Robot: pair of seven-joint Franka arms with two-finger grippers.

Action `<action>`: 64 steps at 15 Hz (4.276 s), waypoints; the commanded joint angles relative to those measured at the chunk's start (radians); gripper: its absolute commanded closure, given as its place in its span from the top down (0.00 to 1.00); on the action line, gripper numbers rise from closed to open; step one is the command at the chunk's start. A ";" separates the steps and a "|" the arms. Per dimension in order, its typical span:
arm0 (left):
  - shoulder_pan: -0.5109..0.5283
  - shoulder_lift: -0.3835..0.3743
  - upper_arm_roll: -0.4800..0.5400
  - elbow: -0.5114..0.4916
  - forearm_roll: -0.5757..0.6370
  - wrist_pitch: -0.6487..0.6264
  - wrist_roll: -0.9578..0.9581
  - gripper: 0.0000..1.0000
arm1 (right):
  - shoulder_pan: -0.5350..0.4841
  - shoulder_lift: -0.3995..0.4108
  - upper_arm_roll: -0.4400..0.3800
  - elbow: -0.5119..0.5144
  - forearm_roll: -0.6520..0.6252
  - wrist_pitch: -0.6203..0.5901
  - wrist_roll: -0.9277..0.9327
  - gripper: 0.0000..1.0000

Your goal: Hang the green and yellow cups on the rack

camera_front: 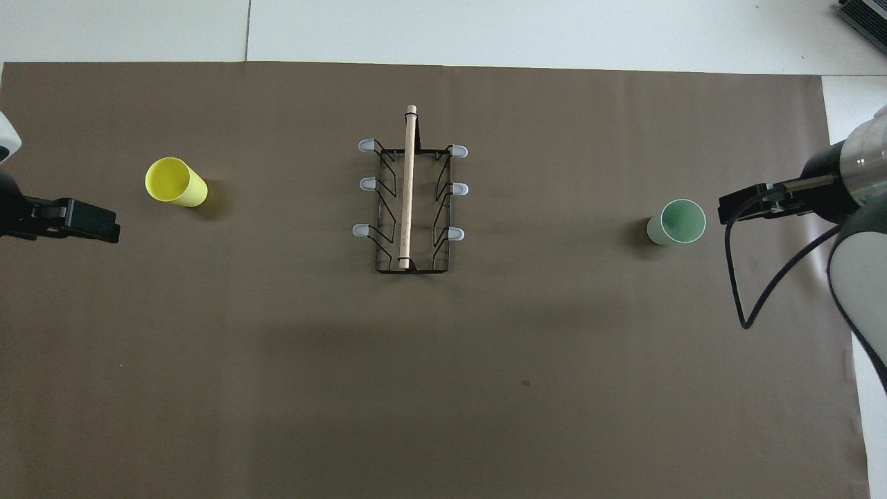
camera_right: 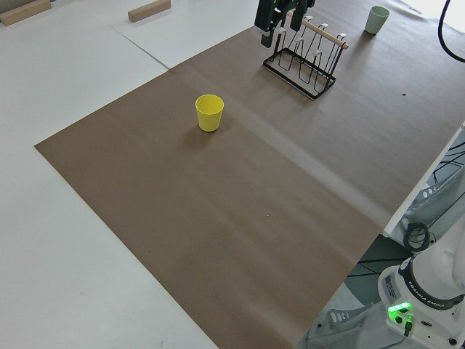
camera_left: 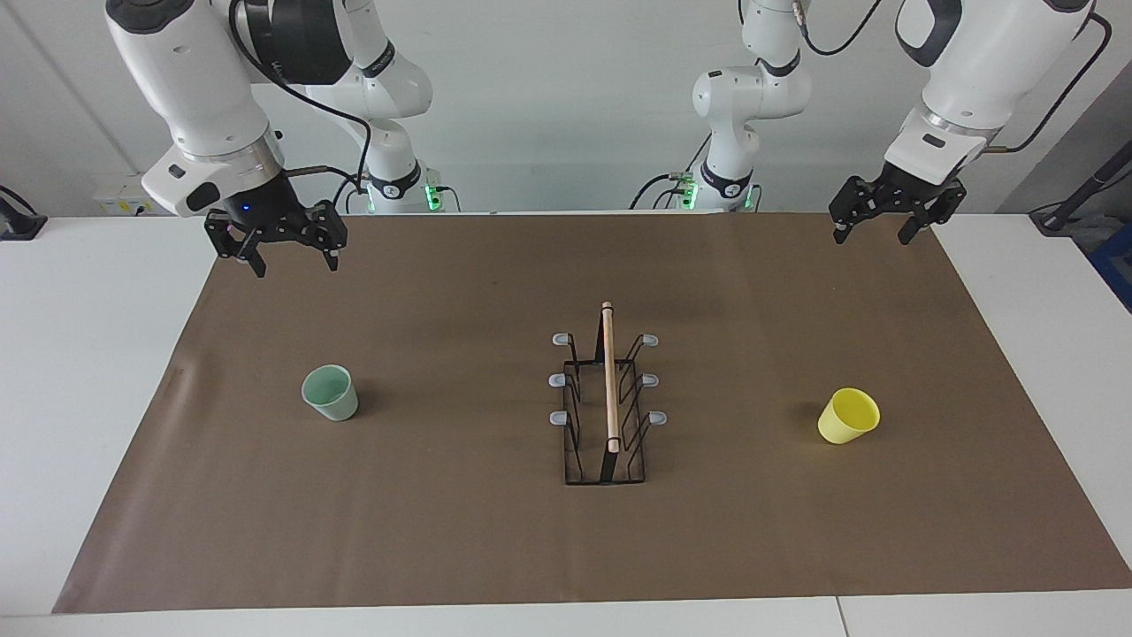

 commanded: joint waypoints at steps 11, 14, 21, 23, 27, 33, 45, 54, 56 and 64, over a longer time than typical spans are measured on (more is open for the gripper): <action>0.002 -0.007 0.001 -0.015 0.008 0.013 -0.006 1.00 | -0.001 0.018 -0.003 0.023 0.016 0.007 0.020 1.00; 0.002 -0.007 0.001 -0.015 0.008 0.013 -0.006 1.00 | -0.005 0.023 -0.003 0.023 0.016 0.007 0.013 1.00; 0.002 -0.007 -0.001 -0.014 0.008 0.013 -0.006 1.00 | -0.002 0.029 -0.004 0.014 -0.002 0.007 0.018 1.00; 0.002 -0.007 0.001 -0.014 0.008 0.013 -0.006 1.00 | -0.002 0.028 -0.004 0.011 -0.003 0.006 0.013 1.00; 0.002 -0.007 0.001 -0.014 0.008 0.013 -0.006 1.00 | 0.010 0.023 0.000 0.012 -0.043 0.006 -0.019 1.00; 0.002 -0.007 0.001 -0.015 0.008 0.013 -0.006 1.00 | -0.011 0.023 -0.001 0.009 -0.085 -0.007 -0.409 1.00; 0.002 -0.007 0.001 -0.014 0.008 0.014 -0.006 1.00 | 0.045 -0.023 0.008 -0.167 -0.458 0.128 -1.045 1.00; 0.019 0.089 0.004 -0.005 0.017 0.118 -0.081 1.00 | 0.186 0.098 0.010 -0.308 -0.755 0.291 -1.047 1.00; 0.007 0.184 0.005 0.049 0.022 0.112 -0.087 1.00 | 0.190 0.129 0.010 -0.312 -0.779 0.323 -1.039 1.00; 0.056 0.536 0.105 0.436 -0.123 -0.078 -0.397 1.00 | 0.246 0.178 0.013 -0.328 -0.824 0.426 -0.981 1.00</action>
